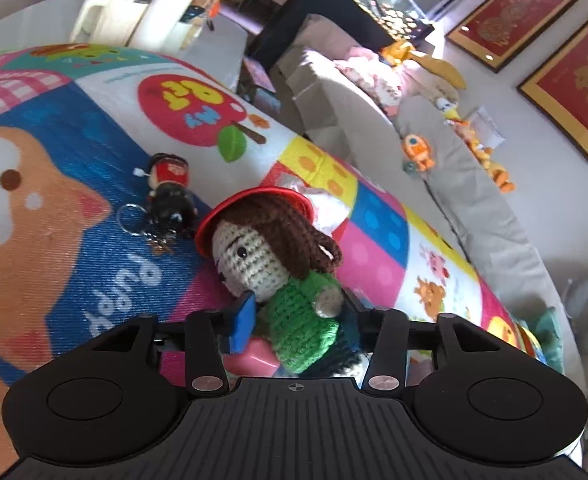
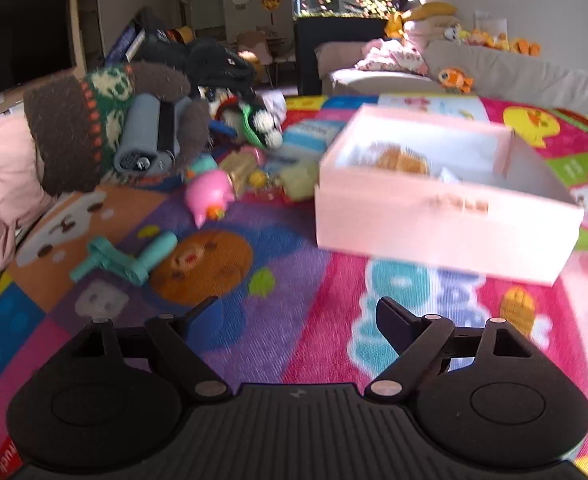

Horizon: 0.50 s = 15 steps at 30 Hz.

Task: Organize objects
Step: 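Grasp the crochet doll by its green sweater with the left gripper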

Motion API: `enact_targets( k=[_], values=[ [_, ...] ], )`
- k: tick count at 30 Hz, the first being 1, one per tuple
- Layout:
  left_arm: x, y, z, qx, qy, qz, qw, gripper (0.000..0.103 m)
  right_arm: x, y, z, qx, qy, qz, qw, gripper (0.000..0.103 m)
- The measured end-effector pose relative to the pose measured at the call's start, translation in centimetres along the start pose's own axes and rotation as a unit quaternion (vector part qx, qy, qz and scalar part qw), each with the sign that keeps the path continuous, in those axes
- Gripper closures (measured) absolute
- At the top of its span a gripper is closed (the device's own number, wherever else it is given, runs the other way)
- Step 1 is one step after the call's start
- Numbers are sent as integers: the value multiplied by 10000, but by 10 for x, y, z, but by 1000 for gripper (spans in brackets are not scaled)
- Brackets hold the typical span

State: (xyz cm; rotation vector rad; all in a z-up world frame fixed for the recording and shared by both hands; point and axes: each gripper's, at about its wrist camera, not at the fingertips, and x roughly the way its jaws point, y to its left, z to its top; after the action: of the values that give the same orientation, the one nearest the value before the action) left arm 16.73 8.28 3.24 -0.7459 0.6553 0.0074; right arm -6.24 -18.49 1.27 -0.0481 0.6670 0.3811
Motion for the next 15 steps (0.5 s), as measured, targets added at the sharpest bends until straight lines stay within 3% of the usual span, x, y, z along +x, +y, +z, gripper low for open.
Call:
enact_targets(
  k=[3,7,11,15],
  values=[
    [-14,-5,0,543,-3,-6,9985,77,-5,-6,0,173,-124,26,9998,14],
    [-44,-6,-6,1620,-38,104,9867,89,-1,-14,0,401,-66,86,9991,14],
    [-82,20,-10,1844,198,8,9826,89,1,-19,1,553,-35,132,9984,14],
    [-121,58,-21,1888,193,17,9818,88,4,-15,3,474,-4,143,9988,14]
  ],
)
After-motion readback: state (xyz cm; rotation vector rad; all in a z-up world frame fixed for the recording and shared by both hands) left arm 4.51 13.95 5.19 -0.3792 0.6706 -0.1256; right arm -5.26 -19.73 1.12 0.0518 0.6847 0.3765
